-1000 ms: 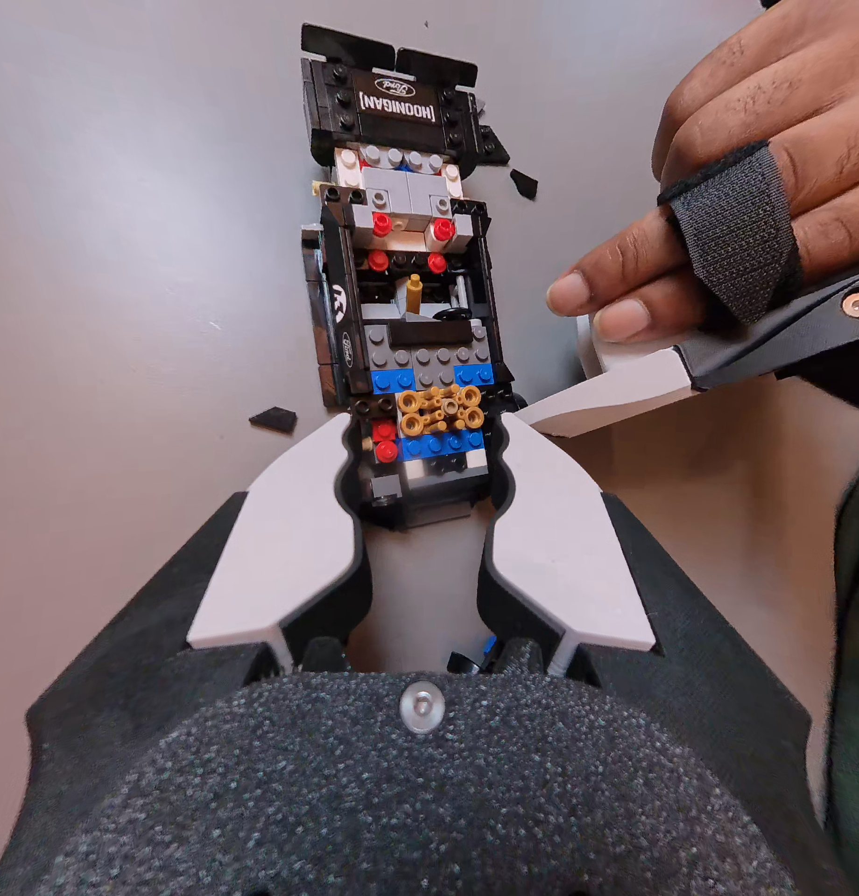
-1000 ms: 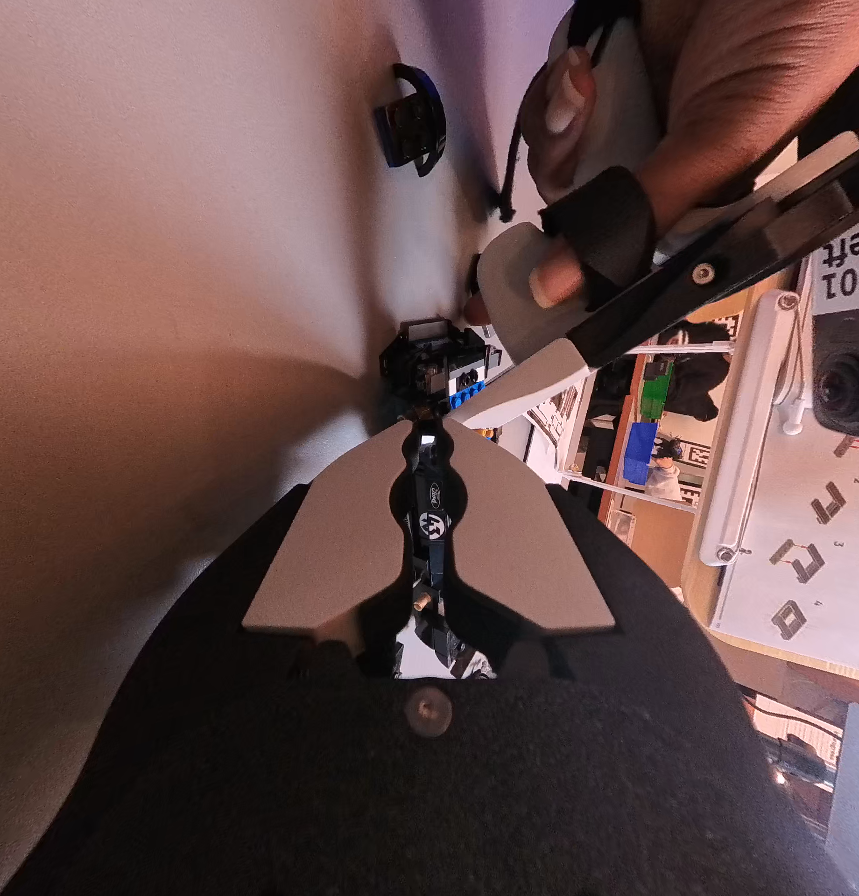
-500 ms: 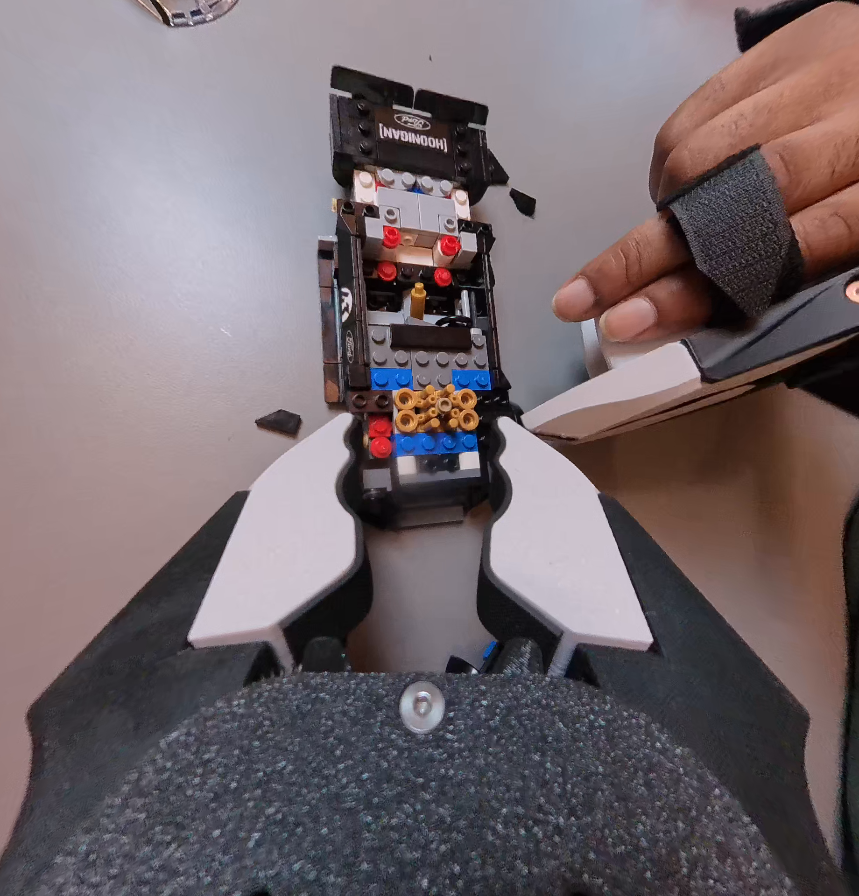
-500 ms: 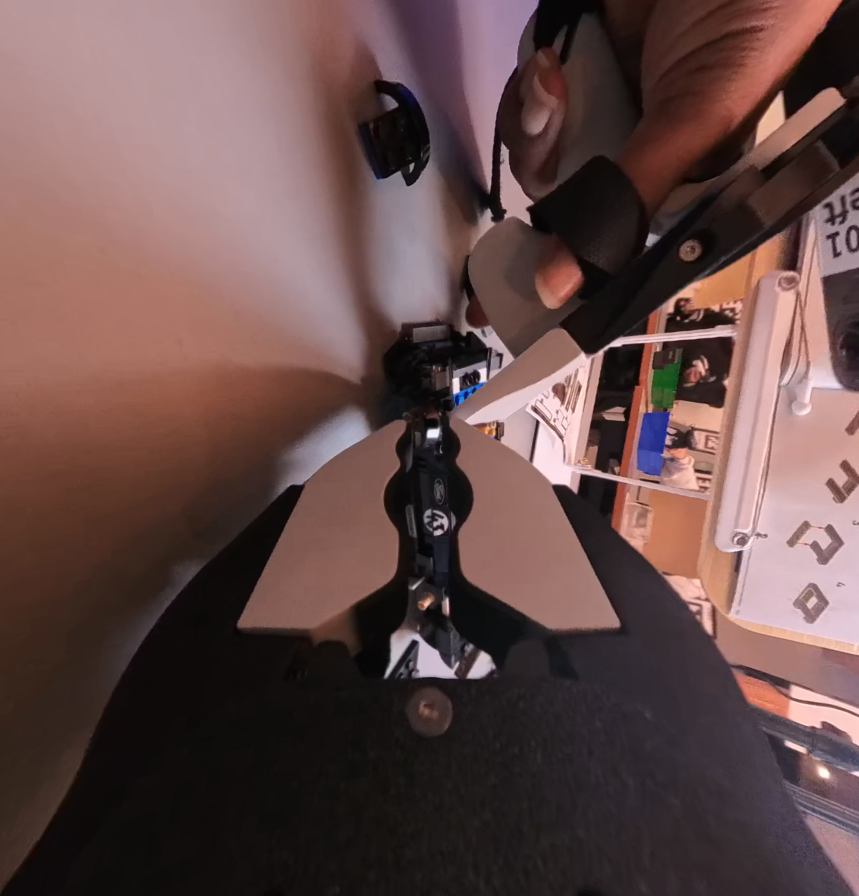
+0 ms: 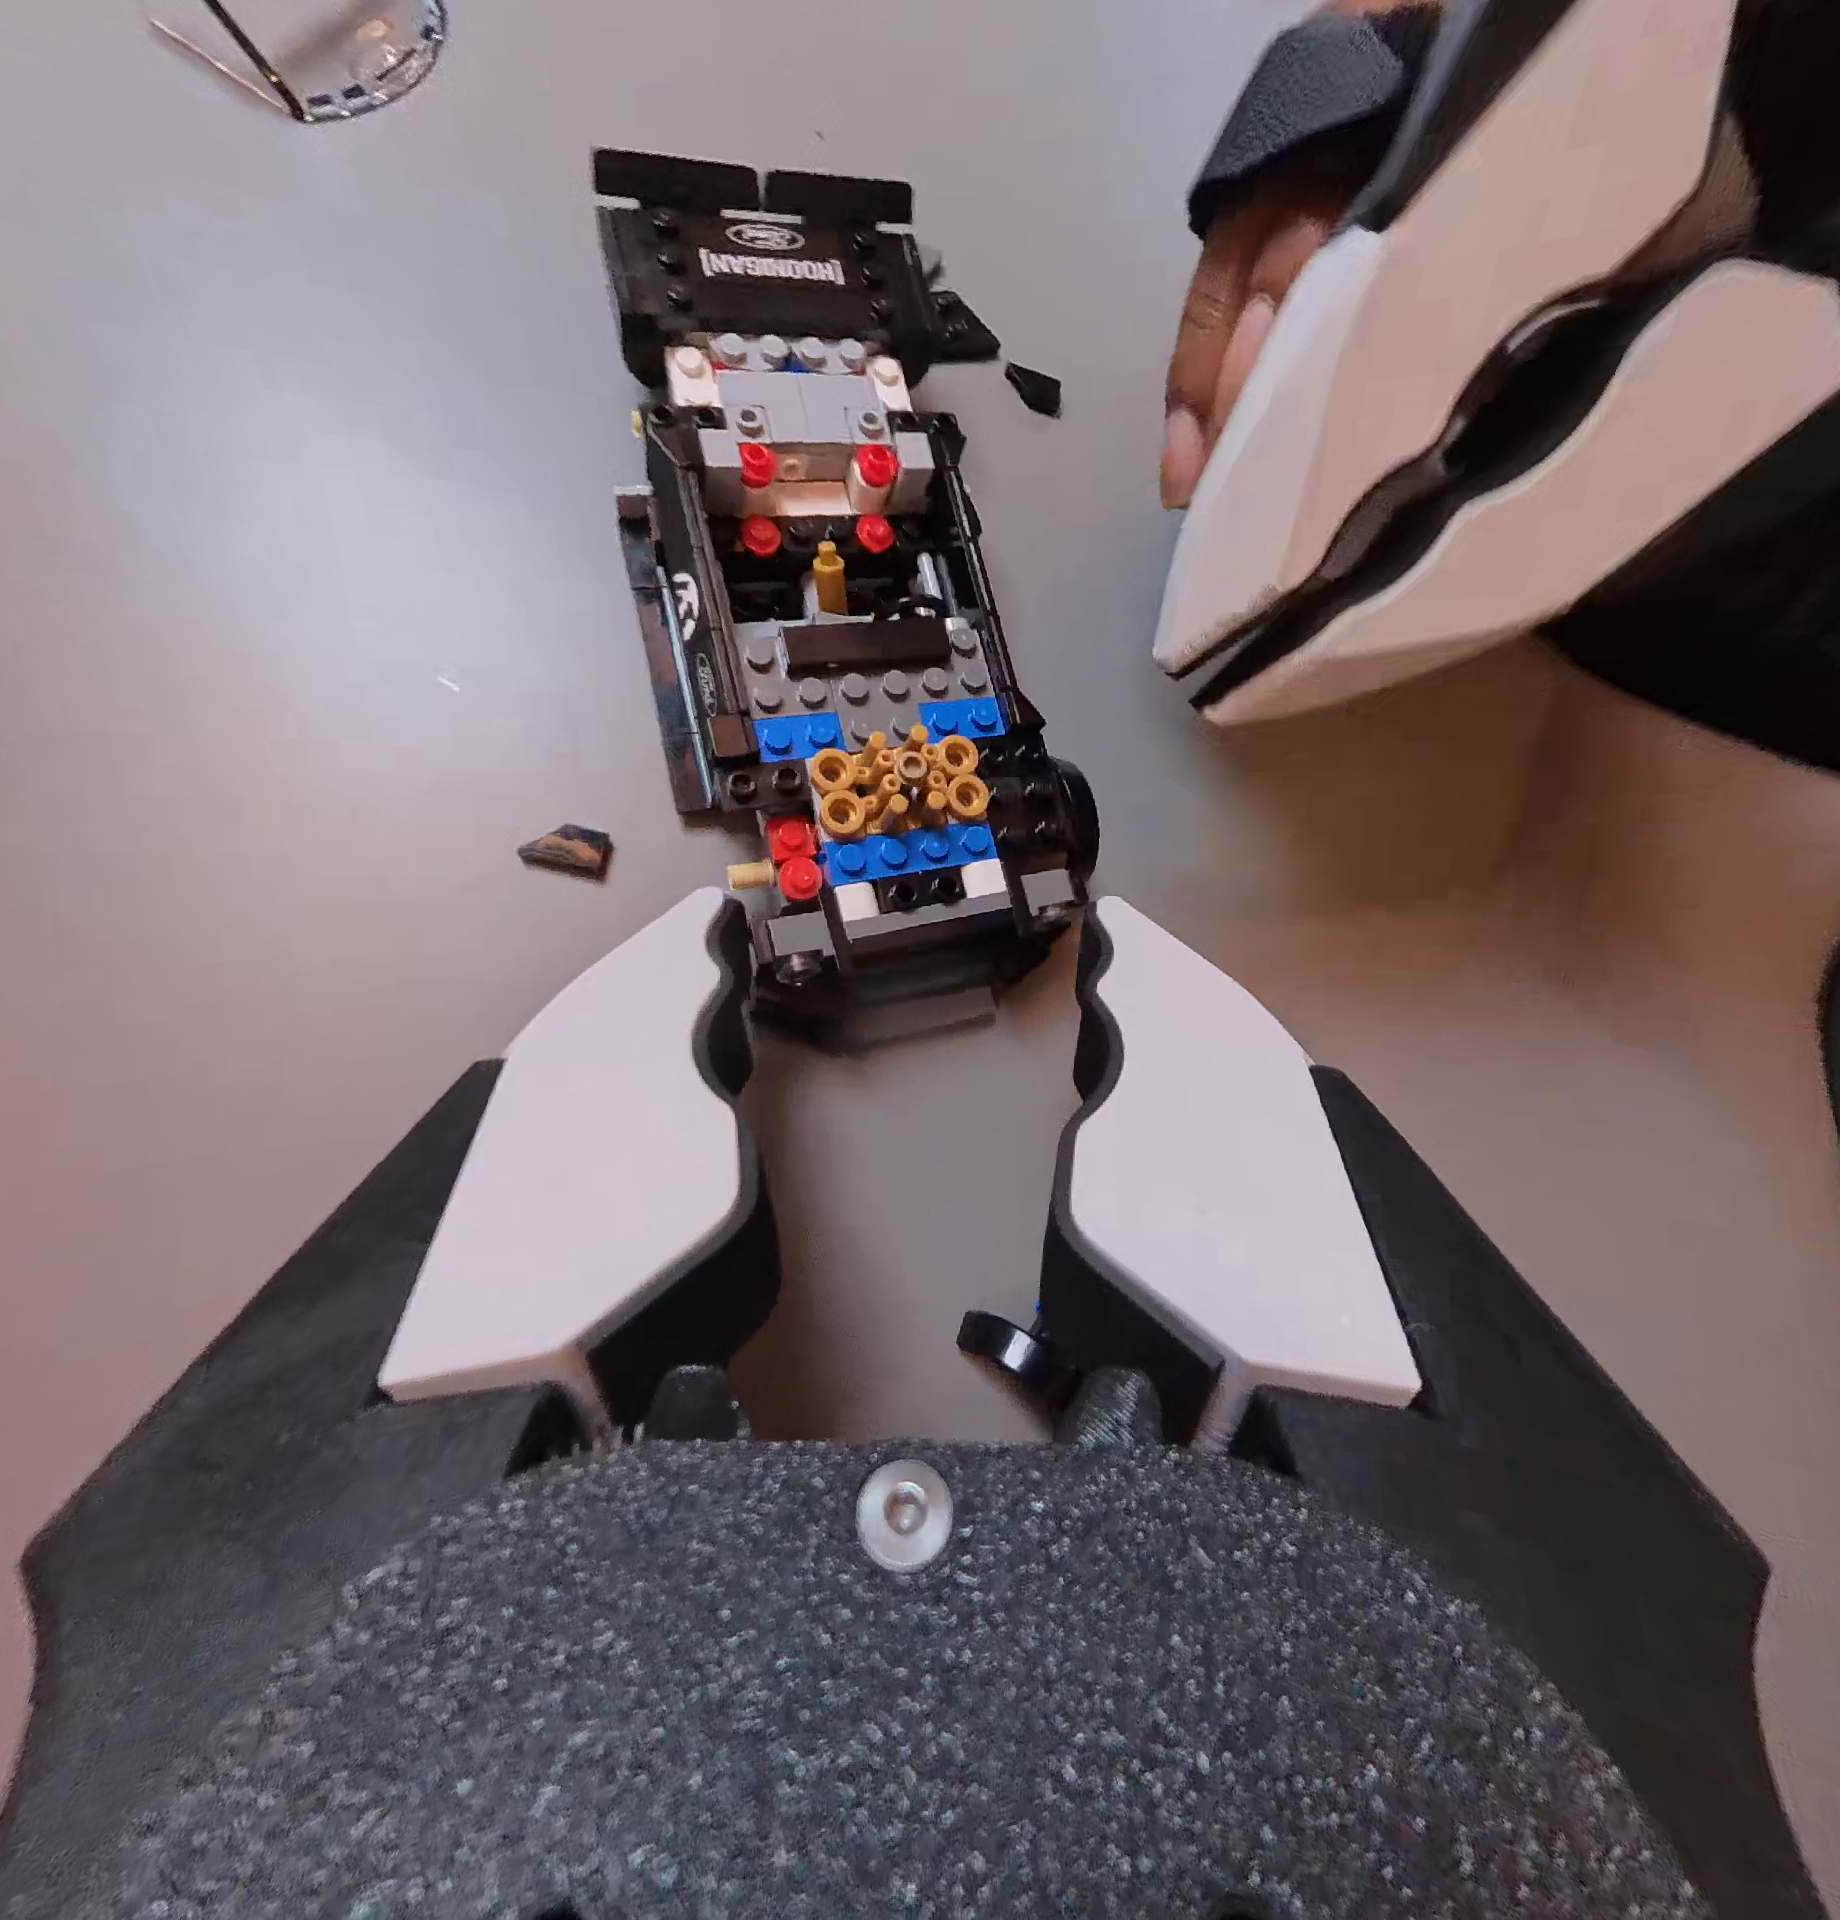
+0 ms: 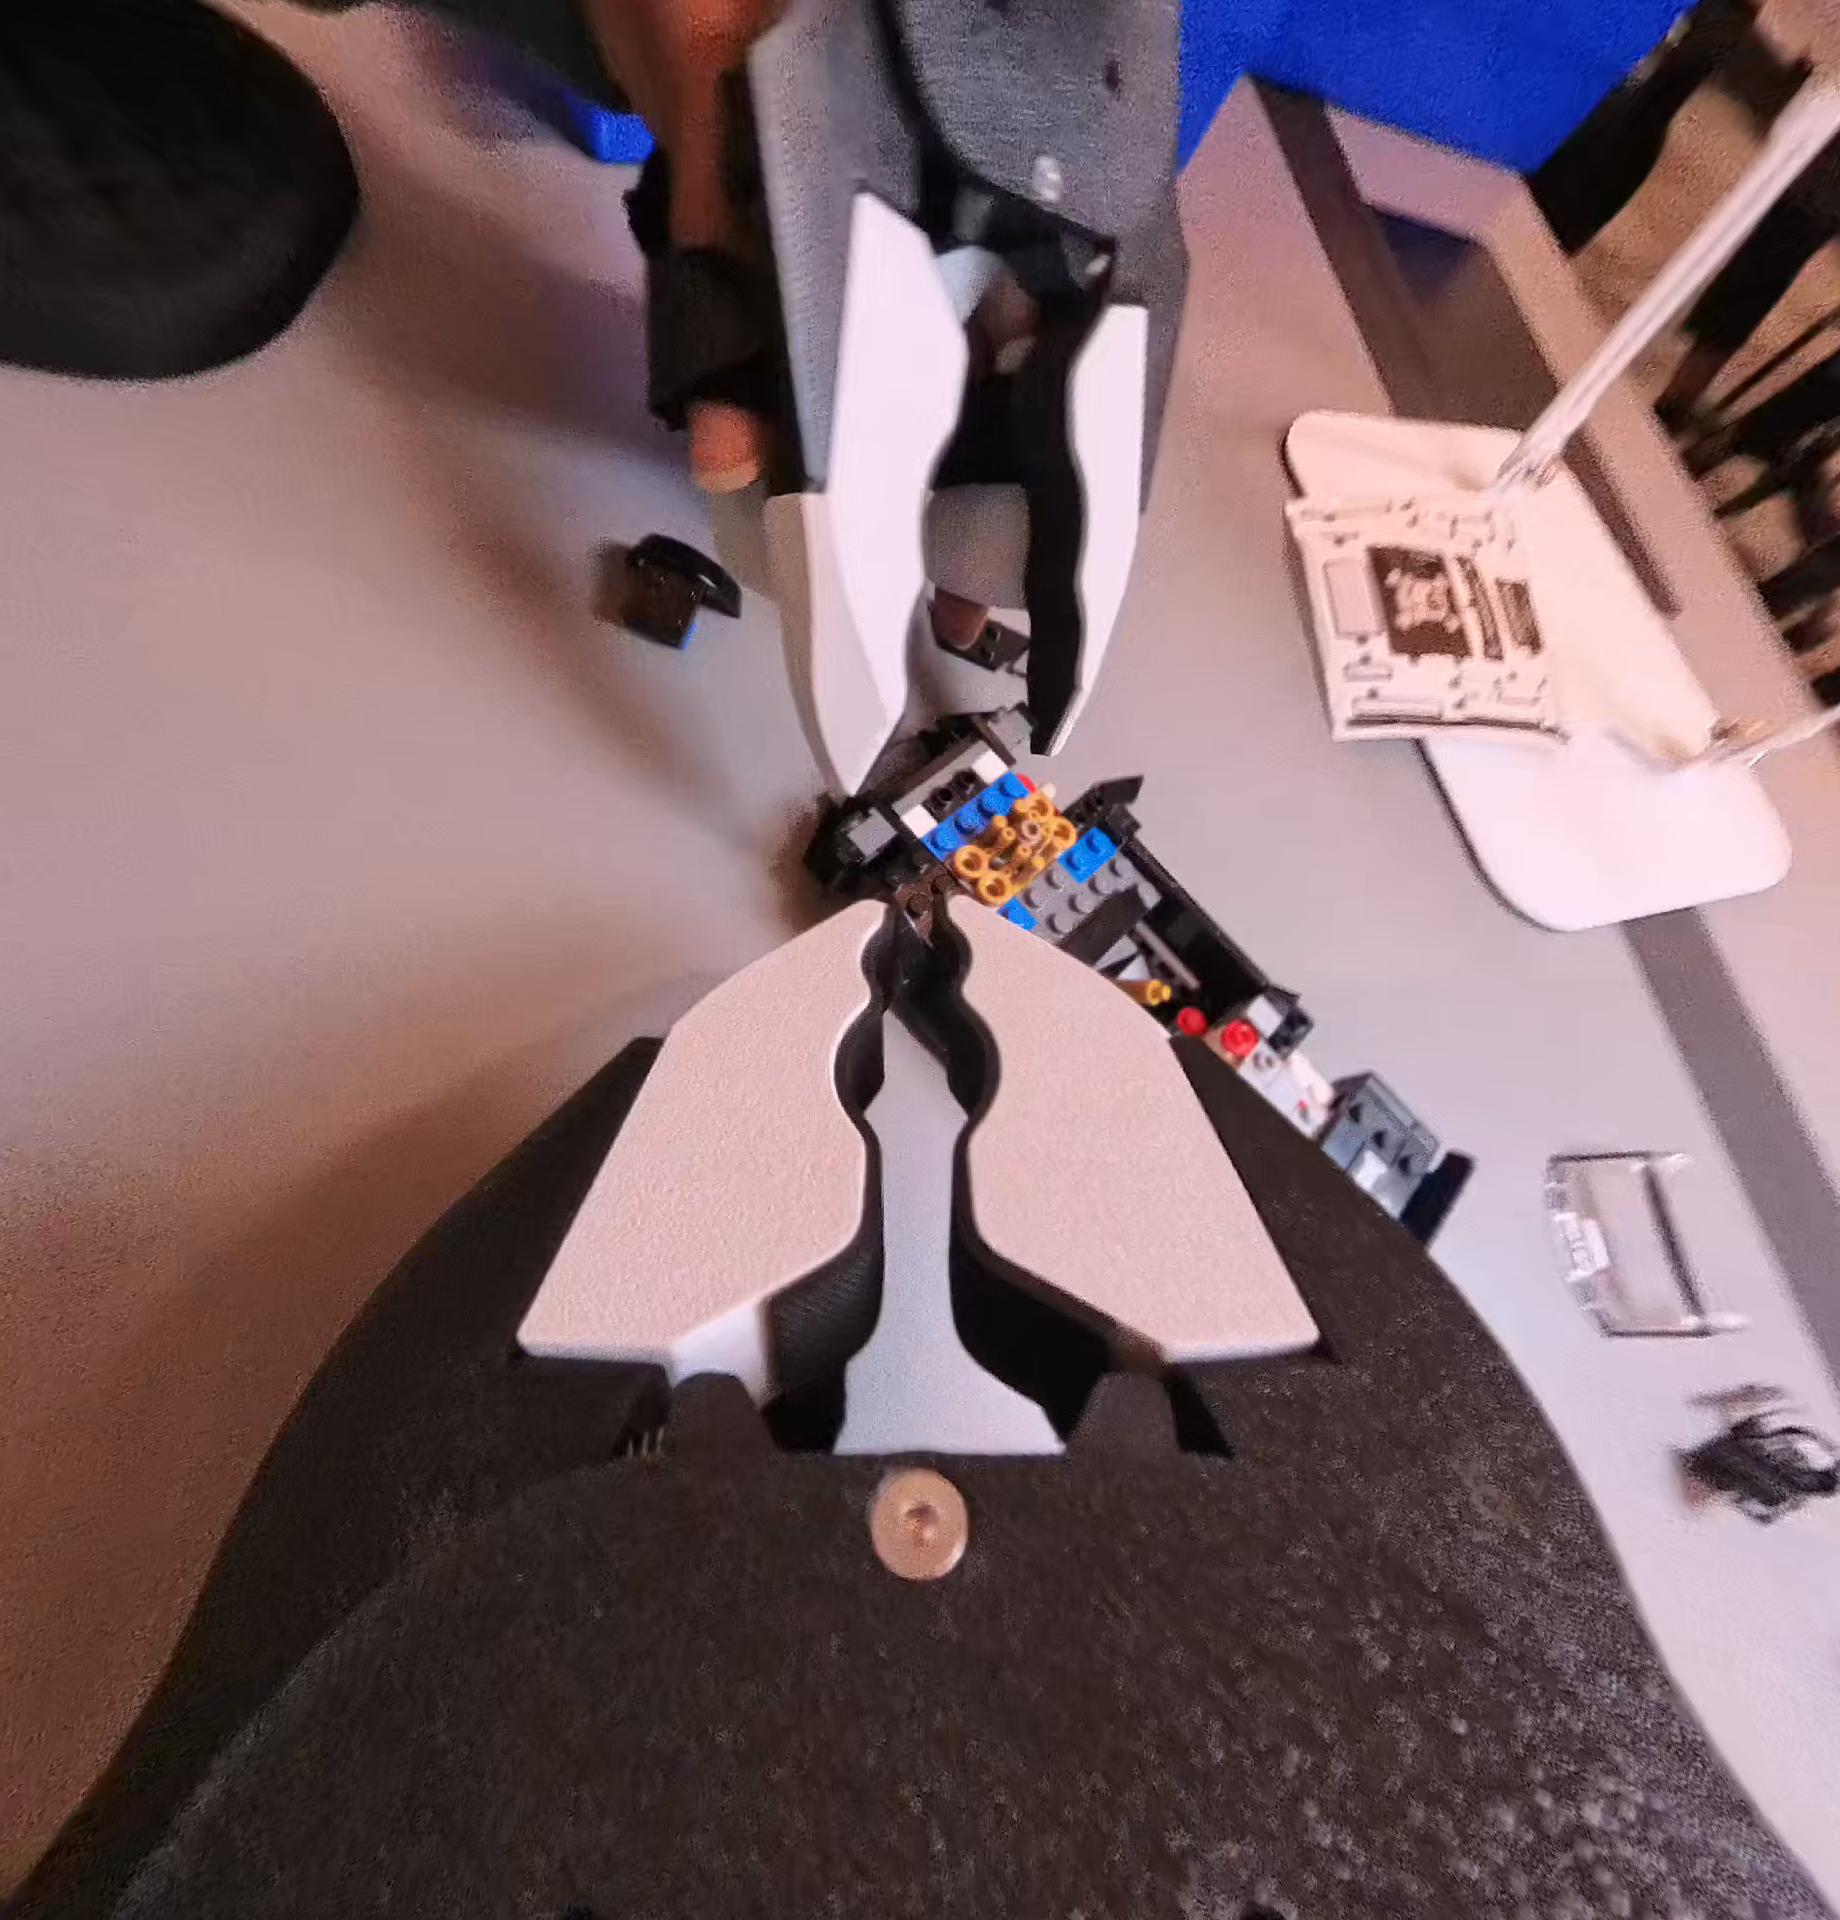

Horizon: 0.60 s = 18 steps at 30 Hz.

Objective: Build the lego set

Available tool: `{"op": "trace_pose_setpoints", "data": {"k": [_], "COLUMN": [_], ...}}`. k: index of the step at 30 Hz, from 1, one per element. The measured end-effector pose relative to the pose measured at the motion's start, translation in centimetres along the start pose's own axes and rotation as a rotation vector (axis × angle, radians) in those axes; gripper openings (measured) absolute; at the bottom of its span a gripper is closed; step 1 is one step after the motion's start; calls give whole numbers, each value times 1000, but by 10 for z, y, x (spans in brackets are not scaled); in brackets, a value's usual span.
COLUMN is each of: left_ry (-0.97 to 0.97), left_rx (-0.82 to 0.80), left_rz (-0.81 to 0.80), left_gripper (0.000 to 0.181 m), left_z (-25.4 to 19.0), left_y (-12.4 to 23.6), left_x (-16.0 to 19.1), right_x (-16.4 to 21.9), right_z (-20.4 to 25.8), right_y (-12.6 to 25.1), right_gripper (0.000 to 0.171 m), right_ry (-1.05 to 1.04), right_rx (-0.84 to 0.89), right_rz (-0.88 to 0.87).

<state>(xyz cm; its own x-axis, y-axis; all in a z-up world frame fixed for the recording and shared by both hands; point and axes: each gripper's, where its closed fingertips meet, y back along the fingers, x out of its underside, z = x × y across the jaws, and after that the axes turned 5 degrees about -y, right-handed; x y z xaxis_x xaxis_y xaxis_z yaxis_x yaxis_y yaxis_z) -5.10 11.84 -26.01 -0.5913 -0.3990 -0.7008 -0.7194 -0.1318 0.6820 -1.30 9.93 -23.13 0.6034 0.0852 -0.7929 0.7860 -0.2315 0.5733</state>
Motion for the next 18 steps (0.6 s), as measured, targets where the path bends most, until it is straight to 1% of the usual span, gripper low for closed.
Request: {"op": "trace_pose_setpoints", "data": {"k": [2,7,9,12,15,18], "left_ry": [-18,-89,-104,-126,-139,-150], "left_rx": [2,56,34,5,-1,3], "left_rz": [-6,-34,-45,-61,-50,-54], "left_gripper": [58,53,52,51,50,50], "left_z": [-5,-27,-27,-24,-23,-24], "left_y": [-2,-3,0,-1,-3,-4], "left_x": [-1,-1,0,2,6,5], "right_x": [4,18,23,23,20,25], "right_z": [-3,1,0,-4,-8,-11], "right_y": [2,2,1,0,-4,-8], "right_gripper": [1,0,0,0,0,0], "right_ry": [-75,-172,-181,-196,-195,-172], "right_rx": [-35,-108,-101,-82,-74,-62], "right_rz": [44,204,267,306,336,411]}}
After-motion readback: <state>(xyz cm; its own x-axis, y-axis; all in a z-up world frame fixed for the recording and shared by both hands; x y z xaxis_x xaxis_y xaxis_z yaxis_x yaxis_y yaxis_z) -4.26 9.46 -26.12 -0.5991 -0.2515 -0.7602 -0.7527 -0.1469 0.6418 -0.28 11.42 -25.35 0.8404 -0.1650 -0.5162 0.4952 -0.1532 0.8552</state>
